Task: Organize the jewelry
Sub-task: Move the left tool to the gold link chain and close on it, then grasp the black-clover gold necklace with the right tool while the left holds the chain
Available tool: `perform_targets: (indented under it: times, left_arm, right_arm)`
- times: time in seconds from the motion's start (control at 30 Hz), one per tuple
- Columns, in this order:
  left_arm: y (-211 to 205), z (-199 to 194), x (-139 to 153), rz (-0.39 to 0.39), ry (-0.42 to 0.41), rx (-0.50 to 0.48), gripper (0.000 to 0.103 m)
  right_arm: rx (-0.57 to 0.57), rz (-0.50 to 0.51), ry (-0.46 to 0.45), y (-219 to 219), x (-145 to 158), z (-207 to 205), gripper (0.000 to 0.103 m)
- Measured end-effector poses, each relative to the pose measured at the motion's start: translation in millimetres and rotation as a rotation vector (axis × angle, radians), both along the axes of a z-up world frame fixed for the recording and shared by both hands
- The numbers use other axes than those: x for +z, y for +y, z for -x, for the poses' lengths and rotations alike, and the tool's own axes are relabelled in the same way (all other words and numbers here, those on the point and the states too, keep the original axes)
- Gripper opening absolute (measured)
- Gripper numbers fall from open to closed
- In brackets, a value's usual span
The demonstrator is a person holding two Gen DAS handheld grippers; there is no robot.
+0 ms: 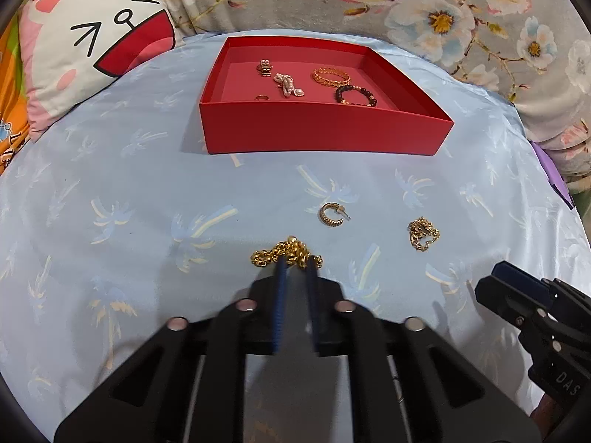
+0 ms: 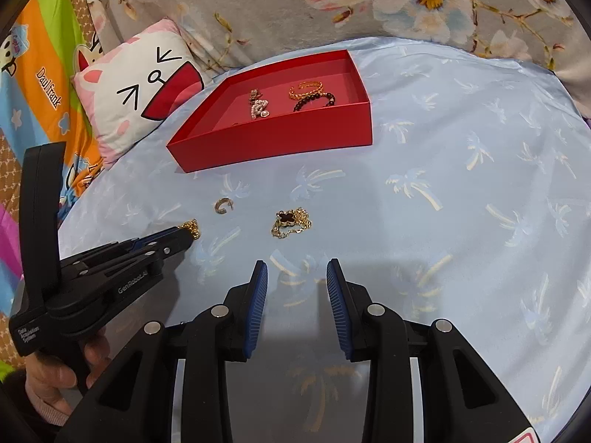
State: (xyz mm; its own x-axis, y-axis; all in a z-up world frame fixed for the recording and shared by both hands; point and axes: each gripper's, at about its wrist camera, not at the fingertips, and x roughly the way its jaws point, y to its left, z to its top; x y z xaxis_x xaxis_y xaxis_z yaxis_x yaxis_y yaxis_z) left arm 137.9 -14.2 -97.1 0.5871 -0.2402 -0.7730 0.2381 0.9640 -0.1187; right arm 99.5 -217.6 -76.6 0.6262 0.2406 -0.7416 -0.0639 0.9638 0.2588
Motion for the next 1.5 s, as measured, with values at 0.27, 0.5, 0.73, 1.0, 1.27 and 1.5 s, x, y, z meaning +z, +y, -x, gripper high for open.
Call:
perform_targets:
  times: [0.27,0.5,0.73,1.0,1.27,1.5]
  left_arm:
    - [5,-4,0,0.036,0.010,-0.018,0.000]
    - [8,-5,12,0.067,-0.009,-0.021,0.000]
    - [6,-8,14,0.064,0.001,-0.036,0.000]
    - [-4,-10,5,0.015,-0.013,-0.032,0.019]
    - [-9,-13,3,-0.035,-0.042,-0.031,0.013]
    - [-7,-12,5,-0.004,-0.033,-0.055,0.005]
  right_arm:
    - [0.011,-0.005,0.006,4,-7,-19,0.033]
    - [0.015,-0.011,0.008,4,-10,-30,0.033]
    - [0.015,-0.019,0.004,5,-11,-37,0.033]
    - [0.013,-0.011,0.007,3,-13,-38,0.033]
    - [0.012,-0.015,0.013,3,-16,-41,0.033]
    - [0.015,-0.015,0.011,3,-16,-42,0.033]
